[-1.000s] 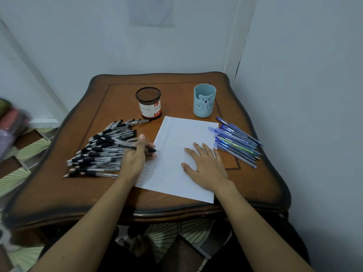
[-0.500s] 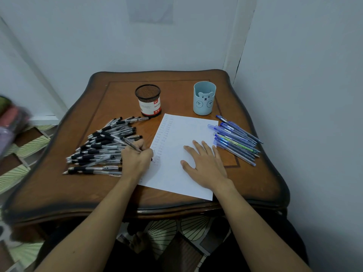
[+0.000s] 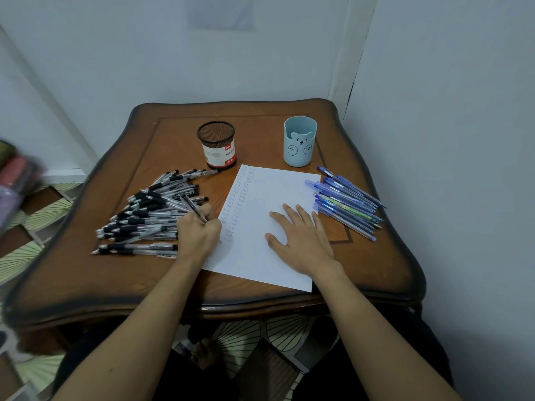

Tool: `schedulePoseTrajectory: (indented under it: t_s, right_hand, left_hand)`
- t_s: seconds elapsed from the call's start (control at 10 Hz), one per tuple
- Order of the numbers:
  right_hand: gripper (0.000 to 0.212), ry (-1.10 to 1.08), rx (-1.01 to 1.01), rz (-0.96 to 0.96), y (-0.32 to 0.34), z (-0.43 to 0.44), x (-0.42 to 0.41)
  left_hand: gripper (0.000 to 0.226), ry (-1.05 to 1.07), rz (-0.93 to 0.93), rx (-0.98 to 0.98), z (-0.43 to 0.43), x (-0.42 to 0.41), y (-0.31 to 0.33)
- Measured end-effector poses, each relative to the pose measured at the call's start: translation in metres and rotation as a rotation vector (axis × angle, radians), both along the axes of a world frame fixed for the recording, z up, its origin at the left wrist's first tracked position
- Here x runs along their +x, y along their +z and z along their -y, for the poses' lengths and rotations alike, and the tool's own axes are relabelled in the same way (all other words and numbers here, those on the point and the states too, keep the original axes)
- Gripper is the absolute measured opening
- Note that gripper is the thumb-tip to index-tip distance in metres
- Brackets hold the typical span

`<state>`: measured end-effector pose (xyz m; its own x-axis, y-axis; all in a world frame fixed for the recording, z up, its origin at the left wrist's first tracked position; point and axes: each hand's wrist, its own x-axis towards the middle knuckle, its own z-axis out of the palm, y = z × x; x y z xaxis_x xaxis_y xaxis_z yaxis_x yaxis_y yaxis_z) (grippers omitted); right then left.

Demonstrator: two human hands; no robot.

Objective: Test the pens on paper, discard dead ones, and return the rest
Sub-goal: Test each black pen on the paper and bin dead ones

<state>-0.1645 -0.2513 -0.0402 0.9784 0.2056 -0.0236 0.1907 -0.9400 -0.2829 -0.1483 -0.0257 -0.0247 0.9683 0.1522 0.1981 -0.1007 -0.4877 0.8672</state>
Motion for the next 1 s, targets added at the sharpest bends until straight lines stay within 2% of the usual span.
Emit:
schedulePoseTrajectory:
  t_s: [0.1, 0.2, 0.4, 0.5, 0.6, 0.9, 1.0]
  right_hand:
    - [0.061, 0.000, 0.004, 0.002, 0.0000, -0.0001, 0.0002]
    - [0.061, -0.001, 0.001, -0.006, 0.0009, -0.0003, -0.0002]
    - [0.061, -0.004, 0.015, 0.000, 0.0011, -0.0005, 0.0004]
    - [0.061, -0.006, 0.018, -0.002, 0.0011, -0.0004, -0.0004]
    - [0.061, -0.006, 0.023, -0.001, 0.0008, -0.0007, -0.0006]
    - [0.061, -0.010, 0.018, 0.002, -0.0001, -0.0012, -0.0004]
    - [0.061, -0.011, 0.015, 0.005, -0.0004, -0.0013, -0.0002]
  left_hand:
    - [0.027, -0.009, 0.022, 0.024, -0.0004, 0.0001, 0.0002]
    - [0.034, 0.012, 0.004, 0.028, -0.0006, 0.0028, -0.0026]
    - [0.023, -0.004, 0.039, 0.055, -0.0040, 0.0042, -0.0058]
    - [0.042, -0.013, 0.029, 0.048, -0.0026, 0.0045, -0.0051]
    - [0.047, -0.012, 0.025, 0.055, -0.0004, 0.0038, -0.0039]
    - [0.046, -0.042, 0.036, 0.063, -0.0003, 0.0042, -0.0059]
    - [0.035, -0.055, 0.053, 0.081, -0.0011, 0.0044, -0.0074]
